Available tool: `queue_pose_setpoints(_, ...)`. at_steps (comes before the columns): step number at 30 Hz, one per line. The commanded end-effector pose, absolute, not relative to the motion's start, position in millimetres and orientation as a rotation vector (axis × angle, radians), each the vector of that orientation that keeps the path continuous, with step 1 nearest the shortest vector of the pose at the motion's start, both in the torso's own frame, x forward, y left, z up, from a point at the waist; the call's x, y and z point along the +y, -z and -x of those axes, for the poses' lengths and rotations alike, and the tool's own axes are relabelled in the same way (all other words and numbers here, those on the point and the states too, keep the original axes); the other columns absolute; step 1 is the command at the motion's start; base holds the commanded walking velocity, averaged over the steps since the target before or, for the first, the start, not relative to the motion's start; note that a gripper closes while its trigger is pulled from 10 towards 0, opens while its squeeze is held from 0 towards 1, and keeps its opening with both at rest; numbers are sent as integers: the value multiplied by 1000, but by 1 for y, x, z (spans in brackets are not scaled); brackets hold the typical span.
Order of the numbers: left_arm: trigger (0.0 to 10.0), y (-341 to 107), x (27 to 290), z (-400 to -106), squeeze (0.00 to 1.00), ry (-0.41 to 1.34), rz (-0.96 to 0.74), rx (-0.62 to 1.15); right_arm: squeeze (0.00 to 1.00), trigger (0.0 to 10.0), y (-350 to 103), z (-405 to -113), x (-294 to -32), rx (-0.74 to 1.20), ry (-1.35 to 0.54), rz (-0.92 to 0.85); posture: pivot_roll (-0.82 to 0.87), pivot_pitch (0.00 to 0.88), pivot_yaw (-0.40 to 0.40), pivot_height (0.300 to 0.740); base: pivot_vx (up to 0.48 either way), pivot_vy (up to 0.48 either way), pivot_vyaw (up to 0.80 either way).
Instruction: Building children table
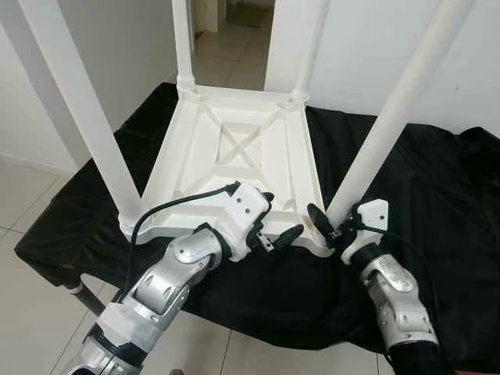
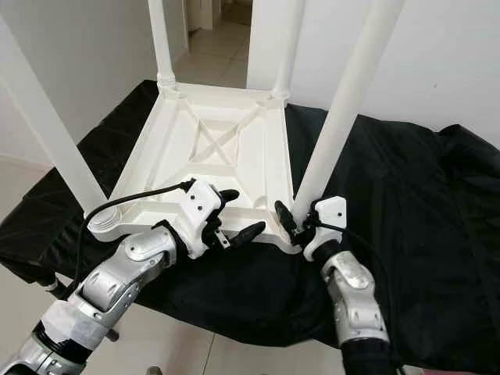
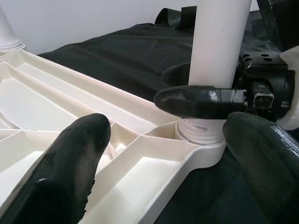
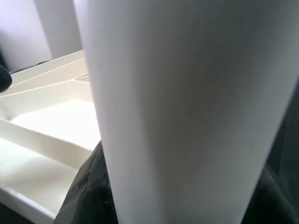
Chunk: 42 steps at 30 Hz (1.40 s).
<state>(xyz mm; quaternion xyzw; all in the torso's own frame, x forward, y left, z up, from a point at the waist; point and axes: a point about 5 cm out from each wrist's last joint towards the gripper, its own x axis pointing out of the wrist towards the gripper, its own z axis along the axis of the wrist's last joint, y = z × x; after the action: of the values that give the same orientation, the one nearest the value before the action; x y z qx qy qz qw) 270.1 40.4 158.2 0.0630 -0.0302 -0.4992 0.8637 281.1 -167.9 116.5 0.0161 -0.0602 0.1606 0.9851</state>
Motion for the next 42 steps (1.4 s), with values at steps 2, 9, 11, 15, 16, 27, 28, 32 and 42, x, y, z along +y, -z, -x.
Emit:
queue_pose_setpoints(2,10000,-155,36,-265,0,1154,-139,-57,0,10000,-98,-273,-162,-28,-122,-63,-61,0,-51,740,0,0,0)
queue_pose_setpoints(9,10000,-155,35,-265,0,1150,-139,-59,0,10000,-97,-269,-154,-18,41,-72,-61,0,-51,740,0,0,0)
queue_pose_setpoints(11,10000,-155,35,-264,0,1147,-139,-62,0,10000,-99,-268,-148,-16,98,-108,-51,0,-63,740,0,0,0)
queue_pose_setpoints(15,10000,-156,35,-264,0,1144,-136,-64,0,10000,-102,-268,-142,-27,107,-137,-53,0,-60,740,0,0,0)
queue_pose_setpoints(16,10000,-156,35,-264,0,1144,-137,-64,0,10000,-103,-269,-141,-33,99,-130,-53,0,-60,740,0,0,0)
queue_pose_setpoints(27,10000,-155,37,-265,0,1141,-143,-62,1000,10000,-109,-267,-140,-44,98,-109,-52,0,-63,740,0,0,0)
queue_pose_setpoints(28,10000,-155,37,-265,0,1141,-143,-62,1000,10000,-109,-267,-140,-44,98,-109,-52,0,-63,740,0,0,0)
queue_pose_setpoints(32,10000,-155,37,-265,0,1139,-144,-60,1000,10000,-113,-264,-145,-84,6,-91,-55,0,-63,740,0,0,0)
queue_pose_setpoints(42,10000,-156,38,-267,0,1135,-145,-63,0,10000,-119,-262,-173,-97,-275,0,-66,0,-47,740,0,0,0)
